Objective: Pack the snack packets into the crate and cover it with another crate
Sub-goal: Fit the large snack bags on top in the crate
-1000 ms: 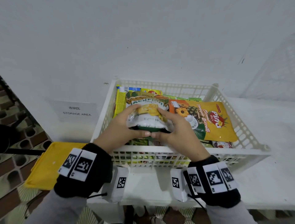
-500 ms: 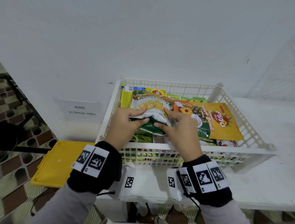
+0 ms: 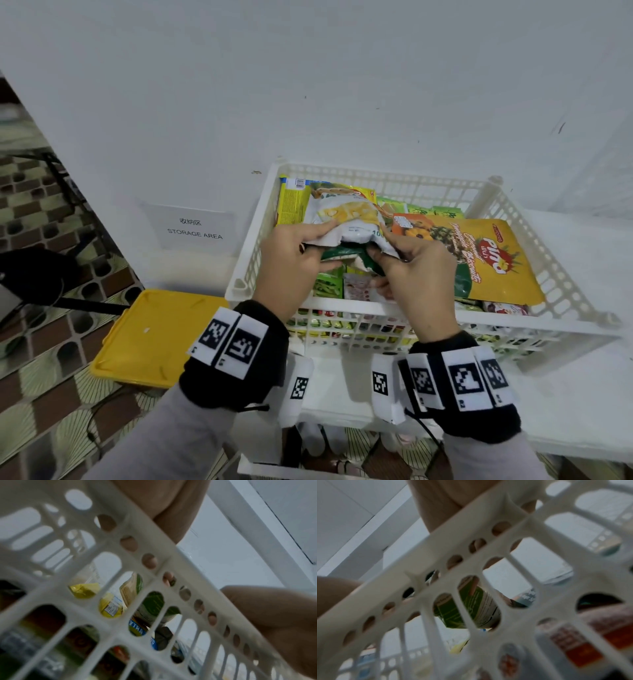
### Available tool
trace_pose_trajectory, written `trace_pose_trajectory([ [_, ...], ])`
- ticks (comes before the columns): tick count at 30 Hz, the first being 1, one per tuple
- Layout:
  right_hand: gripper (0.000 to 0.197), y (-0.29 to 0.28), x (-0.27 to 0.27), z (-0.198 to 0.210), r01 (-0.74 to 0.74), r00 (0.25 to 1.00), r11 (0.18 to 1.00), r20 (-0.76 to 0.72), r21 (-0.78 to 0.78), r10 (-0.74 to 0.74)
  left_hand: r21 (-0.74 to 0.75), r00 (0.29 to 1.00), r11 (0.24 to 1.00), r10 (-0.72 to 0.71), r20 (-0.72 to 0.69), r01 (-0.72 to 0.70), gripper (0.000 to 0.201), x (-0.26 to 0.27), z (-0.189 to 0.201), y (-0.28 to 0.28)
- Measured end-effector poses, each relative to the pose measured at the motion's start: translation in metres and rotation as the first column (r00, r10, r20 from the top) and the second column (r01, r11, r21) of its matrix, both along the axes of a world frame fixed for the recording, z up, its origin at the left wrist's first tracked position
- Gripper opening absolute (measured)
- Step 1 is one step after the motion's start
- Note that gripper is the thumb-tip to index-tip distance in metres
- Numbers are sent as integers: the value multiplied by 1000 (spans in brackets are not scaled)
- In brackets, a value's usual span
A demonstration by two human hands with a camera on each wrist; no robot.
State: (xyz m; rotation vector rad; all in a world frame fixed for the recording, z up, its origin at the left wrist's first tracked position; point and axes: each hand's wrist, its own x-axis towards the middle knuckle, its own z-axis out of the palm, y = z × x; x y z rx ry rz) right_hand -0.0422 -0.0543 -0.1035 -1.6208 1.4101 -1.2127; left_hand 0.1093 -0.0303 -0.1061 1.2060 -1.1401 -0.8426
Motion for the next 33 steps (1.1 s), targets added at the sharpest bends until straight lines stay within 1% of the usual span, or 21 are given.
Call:
trace_pose_trajectory([
  [3, 30, 1, -1, 6, -47, 987, 997, 155, 69, 36, 1, 988, 1000, -22, -150, 23, 38, 4, 5, -1],
  [6, 37, -2, -6, 12, -156, 933, 970, 350, 185, 84, 28, 961, 999, -27, -274, 36, 42, 12, 7, -1],
  [9, 43, -6, -12, 16, -262, 888, 922, 446, 285, 115, 127, 918, 989, -19, -396, 76, 42, 18, 10, -1],
  [11, 44, -11, -18, 17, -320, 854, 881, 509, 350, 108, 202, 885, 965, -57, -462, 168, 45, 23, 13, -2],
  [12, 45, -14, -22, 18, -350, 833, 855, 545, 383, 96, 232, 879, 949, -82, -469, 212, 46, 24, 13, -3],
  [13, 45, -16, -26, 19, -372, 819, 830, 567, 414, 84, 263, 889, 938, -89, -450, 226, 46, 25, 14, -4],
  [15, 38, -18, -28, 20, -373, 836, 803, 543, 465, 75, 318, 919, 932, -37, -392, 173, 37, 25, 15, -7],
  [17, 21, -17, -25, 19, -337, 894, 794, 438, 506, 100, 362, 936, 922, 2, -353, 134, 19, 22, 16, -9],
  [18, 16, -18, -22, 18, -309, 921, 796, 373, 520, 114, 374, 944, 917, -7, -329, 137, 9, 20, 16, -10],
  [19, 16, -19, -20, 17, -286, 938, 800, 324, 527, 122, 382, 958, 913, -28, -285, 141, 5, 18, 14, -11],
  [21, 26, -22, -18, 15, -278, 946, 787, 299, 550, 125, 392, 977, 906, -87, -197, 160, 15, 17, 10, -12],
  [23, 42, -23, -18, 14, -297, 943, 766, 301, 570, 142, 407, 982, 898, -112, -155, 167, 20, 17, 7, -12],
  [25, 53, -21, -17, 12, -282, 957, 791, 220, 542, 190, 421, 987, 896, -97, -130, 143, 21, 16, 4, -13],
  [27, 51, -19, -15, 10, -252, 967, 845, 138, 471, 212, 418, 991, 903, -47, -123, 95, 24, 16, 3, -15],
  [29, 45, -20, -14, 7, -228, 974, 881, 98, 415, 207, 412, 994, 910, 5, -113, 43, 25, 15, 3, -17],
  [33, 27, -18, -10, 7, -185, 982, 902, 52, 390, 179, 401, 997, 916, 32, -75, 0, 32, 14, 5, -16],
])
